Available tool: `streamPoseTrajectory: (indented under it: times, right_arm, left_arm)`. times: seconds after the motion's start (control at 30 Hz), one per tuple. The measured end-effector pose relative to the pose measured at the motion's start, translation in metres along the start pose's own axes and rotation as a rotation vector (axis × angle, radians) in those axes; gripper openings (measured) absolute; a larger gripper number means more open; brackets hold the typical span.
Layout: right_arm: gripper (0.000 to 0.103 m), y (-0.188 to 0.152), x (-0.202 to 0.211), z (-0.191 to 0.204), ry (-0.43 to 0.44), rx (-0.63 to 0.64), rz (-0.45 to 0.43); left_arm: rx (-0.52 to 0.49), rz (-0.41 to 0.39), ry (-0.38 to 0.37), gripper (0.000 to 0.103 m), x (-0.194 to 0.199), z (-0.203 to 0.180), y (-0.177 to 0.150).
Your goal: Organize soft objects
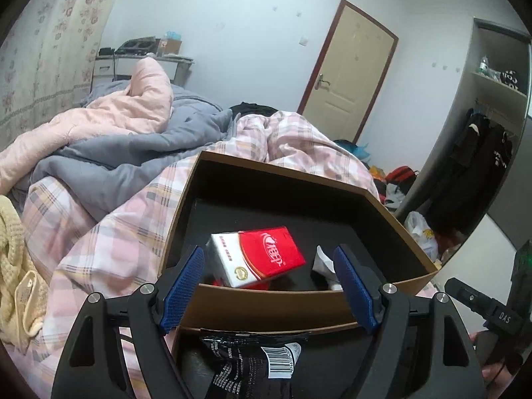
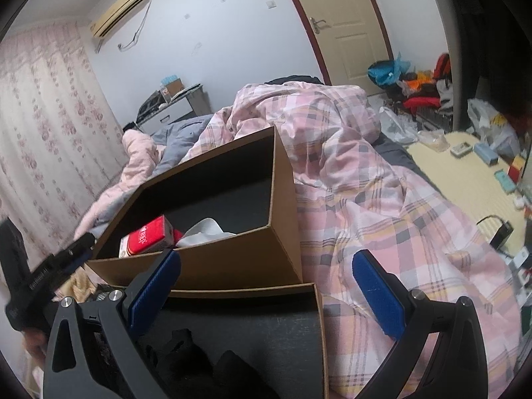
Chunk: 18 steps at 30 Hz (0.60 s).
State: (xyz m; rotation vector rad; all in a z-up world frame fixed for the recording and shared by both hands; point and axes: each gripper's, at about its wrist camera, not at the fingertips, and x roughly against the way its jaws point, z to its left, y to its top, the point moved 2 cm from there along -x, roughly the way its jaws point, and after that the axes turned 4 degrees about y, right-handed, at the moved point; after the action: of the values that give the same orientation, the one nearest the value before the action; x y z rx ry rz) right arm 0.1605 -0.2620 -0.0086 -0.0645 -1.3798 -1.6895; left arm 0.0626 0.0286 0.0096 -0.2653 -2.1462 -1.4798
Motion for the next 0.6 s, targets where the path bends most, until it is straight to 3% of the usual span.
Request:
streamPoseTrajectory:
  times: [0.1, 0.3, 0.43, 0.53, 0.6]
  right_arm:
    - [0.102, -0.001, -0.001, 0.002, -0.01, 0.017, 0.003]
    - [0.103, -0.003, -0.004, -0.003, 0.016, -0.014, 0.015]
    - [0.103, -0.004, -0.004, -0.003, 0.026, -0.02, 0.022]
    - [0.103, -0.004, -0.003, 0.001, 0.024, -0.012, 0.017]
    - [0.103, -0.004, -0.003, 0.002, 0.02, -0.007, 0.019]
  left_arm:
    - [-0.024, -0.034, 0.022, 0.078, 0.006, -0.005, 0.0]
    - [-0.098, -0.204, 0.079, 0.078, 0.05, -0.021, 0.005]
    - [-0.168, -0.299, 0.171, 0.086, 0.067, -0.028, 0.002]
    - [-0.188, -0.27, 0.188, 0.087, 0.061, -0.026, 0.001]
    - [-0.184, -0.213, 0.15, 0.087, 0.054, -0.023, 0.003]
